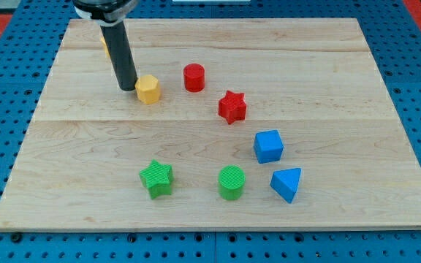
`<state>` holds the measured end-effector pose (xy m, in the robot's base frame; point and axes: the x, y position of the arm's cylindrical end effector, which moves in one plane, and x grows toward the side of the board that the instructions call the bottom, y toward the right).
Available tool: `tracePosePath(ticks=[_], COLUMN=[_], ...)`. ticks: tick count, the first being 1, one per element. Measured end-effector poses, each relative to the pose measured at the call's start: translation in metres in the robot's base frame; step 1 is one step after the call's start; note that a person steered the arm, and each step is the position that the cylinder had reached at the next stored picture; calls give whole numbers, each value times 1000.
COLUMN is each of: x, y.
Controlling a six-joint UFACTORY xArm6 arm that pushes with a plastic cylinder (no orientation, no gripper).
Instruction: Place the yellow hexagon top right to the green star
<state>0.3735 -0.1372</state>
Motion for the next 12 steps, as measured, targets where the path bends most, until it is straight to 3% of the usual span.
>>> tracePosePath(ticks=[1, 2, 4, 5, 6, 8, 9, 10, 11, 12], x=[-25, 22, 46, 23, 12, 72, 71, 104, 104, 105], y=[9, 20, 22, 25, 67, 56, 27, 32, 60, 4])
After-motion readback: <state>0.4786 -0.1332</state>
